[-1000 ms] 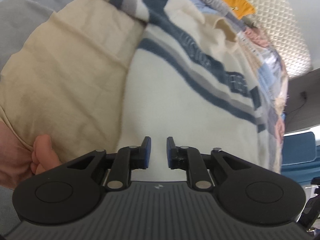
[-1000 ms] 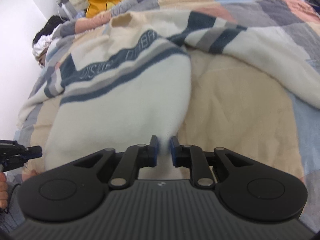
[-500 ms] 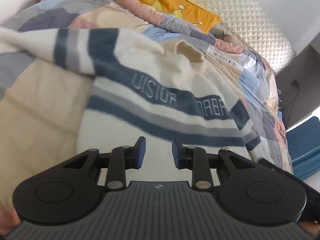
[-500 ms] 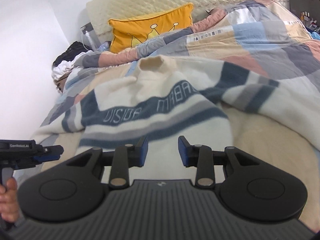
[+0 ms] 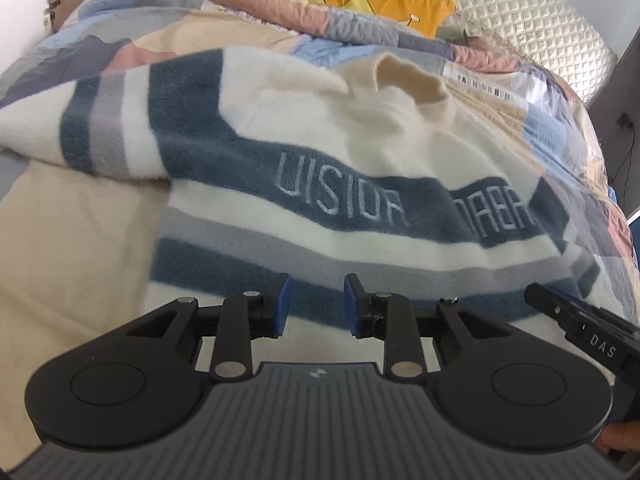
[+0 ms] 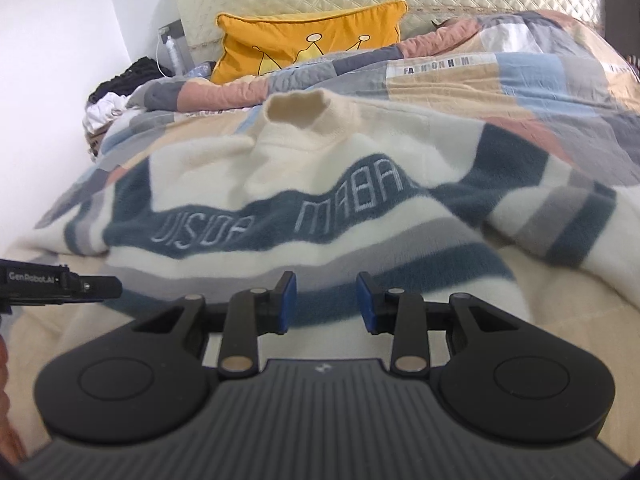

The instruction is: Fold large clothes

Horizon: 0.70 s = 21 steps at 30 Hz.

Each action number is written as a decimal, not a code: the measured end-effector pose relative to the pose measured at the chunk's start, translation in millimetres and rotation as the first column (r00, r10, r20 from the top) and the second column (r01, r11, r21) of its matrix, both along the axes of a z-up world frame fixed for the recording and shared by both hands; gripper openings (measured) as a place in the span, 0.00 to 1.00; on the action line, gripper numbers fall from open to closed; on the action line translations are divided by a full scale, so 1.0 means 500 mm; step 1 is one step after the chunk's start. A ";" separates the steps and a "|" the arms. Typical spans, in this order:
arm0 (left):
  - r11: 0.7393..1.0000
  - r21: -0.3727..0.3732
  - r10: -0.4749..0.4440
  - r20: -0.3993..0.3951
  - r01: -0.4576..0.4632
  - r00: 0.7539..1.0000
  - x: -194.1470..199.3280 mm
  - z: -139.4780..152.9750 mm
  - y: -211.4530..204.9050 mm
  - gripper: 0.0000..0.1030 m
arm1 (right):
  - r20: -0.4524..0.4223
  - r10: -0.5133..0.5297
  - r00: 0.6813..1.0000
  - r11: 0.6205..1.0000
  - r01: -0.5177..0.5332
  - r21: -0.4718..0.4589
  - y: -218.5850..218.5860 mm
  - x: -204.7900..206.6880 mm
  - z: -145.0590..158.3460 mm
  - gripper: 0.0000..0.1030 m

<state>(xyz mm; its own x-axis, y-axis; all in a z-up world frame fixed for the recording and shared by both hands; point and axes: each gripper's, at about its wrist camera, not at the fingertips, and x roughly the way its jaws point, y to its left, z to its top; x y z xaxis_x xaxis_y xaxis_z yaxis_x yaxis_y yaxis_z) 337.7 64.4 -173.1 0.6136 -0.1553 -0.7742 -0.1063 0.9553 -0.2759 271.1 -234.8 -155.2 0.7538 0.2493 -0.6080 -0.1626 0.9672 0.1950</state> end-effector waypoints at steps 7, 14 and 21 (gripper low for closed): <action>0.996 0.078 -0.043 0.005 0.042 0.999 0.037 -0.035 -0.028 0.31 | -0.003 0.025 1.000 0.998 -0.025 -0.051 0.015 0.029 -0.044 0.34; 0.992 0.108 -0.060 -0.038 0.064 0.997 0.052 -0.077 -0.033 0.31 | -0.061 0.031 0.998 0.998 -0.034 -0.058 0.023 0.053 -0.095 0.34; 0.992 0.110 -0.062 -0.013 0.063 0.998 0.040 -0.088 -0.032 0.31 | 0.022 -0.020 1.000 0.999 0.019 0.049 -0.011 0.026 -0.056 0.34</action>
